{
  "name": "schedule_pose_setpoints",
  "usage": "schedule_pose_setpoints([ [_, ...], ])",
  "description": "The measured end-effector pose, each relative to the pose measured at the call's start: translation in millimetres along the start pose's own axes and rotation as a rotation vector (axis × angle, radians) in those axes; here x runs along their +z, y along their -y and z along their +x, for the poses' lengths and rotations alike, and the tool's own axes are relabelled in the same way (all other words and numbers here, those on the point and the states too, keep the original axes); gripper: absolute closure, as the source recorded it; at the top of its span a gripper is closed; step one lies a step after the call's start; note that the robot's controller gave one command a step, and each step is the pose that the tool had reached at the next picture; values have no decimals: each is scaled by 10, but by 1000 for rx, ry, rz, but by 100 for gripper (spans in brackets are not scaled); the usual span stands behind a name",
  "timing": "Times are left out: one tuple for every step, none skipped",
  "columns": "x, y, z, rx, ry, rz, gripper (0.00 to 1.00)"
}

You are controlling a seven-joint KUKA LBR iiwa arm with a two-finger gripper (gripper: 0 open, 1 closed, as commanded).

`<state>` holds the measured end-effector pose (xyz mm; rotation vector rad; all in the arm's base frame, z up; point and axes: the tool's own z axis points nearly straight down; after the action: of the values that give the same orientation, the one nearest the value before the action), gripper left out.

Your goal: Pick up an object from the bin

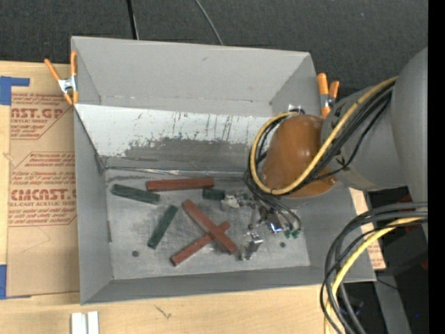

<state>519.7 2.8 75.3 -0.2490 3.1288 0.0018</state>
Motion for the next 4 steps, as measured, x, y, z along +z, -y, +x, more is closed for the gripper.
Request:
schedule_pose_setpoints([
  [-262,239,-192,-228,-3,0,0],
  [4,-682,-52,-249,-3,2,100],
  [20,-691,-53,-249,1,0,0],
  [23,-691,-51,-249,0,0,0],
])
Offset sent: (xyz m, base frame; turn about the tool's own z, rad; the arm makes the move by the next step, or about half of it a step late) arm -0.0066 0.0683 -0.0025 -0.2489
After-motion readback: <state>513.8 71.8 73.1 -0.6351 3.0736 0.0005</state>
